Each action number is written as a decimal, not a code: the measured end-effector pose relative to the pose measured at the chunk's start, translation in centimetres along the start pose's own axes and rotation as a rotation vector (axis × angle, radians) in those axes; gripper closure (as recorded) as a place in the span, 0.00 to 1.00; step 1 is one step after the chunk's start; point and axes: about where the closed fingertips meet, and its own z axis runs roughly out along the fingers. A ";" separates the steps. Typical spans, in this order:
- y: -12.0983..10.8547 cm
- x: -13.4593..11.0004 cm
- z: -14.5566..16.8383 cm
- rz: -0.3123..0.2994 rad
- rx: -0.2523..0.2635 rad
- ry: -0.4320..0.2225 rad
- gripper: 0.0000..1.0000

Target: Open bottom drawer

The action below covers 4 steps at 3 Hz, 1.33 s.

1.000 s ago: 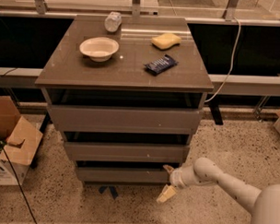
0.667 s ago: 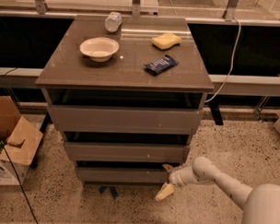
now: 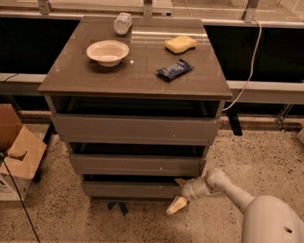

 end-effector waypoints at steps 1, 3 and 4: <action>-1.1 0.6 1.7 0.025 -0.025 0.001 0.00; -0.2 2.3 2.7 0.040 -0.078 0.067 0.15; 0.2 2.4 2.6 0.037 -0.082 0.076 0.38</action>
Offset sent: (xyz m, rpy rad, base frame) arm 0.0113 0.0182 -0.0464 0.0070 0.1061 0.0428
